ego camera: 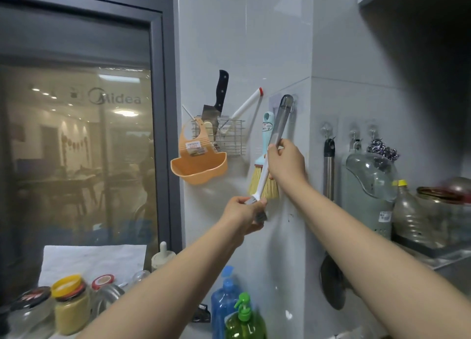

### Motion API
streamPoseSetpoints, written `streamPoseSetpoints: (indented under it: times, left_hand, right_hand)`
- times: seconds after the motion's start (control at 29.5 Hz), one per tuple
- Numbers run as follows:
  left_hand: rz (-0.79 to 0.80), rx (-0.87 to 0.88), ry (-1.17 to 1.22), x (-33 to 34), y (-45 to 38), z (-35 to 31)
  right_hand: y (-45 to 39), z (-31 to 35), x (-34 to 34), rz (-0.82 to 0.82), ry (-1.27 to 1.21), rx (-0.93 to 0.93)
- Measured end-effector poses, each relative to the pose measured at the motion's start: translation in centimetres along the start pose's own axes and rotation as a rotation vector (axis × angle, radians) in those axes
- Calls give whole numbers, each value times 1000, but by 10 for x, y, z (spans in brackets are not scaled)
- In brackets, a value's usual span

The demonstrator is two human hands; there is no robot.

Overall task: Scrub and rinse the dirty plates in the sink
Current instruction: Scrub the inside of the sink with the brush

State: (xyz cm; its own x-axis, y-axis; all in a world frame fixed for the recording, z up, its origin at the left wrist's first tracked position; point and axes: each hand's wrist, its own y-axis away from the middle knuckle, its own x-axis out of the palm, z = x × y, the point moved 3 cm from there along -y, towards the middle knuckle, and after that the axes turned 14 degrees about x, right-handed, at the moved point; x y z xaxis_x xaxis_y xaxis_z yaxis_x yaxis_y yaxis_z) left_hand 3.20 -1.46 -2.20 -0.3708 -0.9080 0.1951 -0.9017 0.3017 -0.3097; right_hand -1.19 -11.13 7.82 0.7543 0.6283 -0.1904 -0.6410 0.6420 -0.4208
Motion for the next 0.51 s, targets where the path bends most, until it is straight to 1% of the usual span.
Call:
streamPoseSetpoints:
  times: [0.14,0.27,0.34,0.51]
  left_hand:
    - [10,-27,-27,-2,-1,16]
    - [18,-64,30,5,3,22]
    - [19,-61,33,8,4,22]
    - [2,-30,68,12,8,26]
  right_hand:
    - [2,-15,1,-14,45,29]
    - [1,-22,1,-57,86,27]
    - [2,-24,1,-77,88,18]
    - [17,-31,3,-58,75,-28]
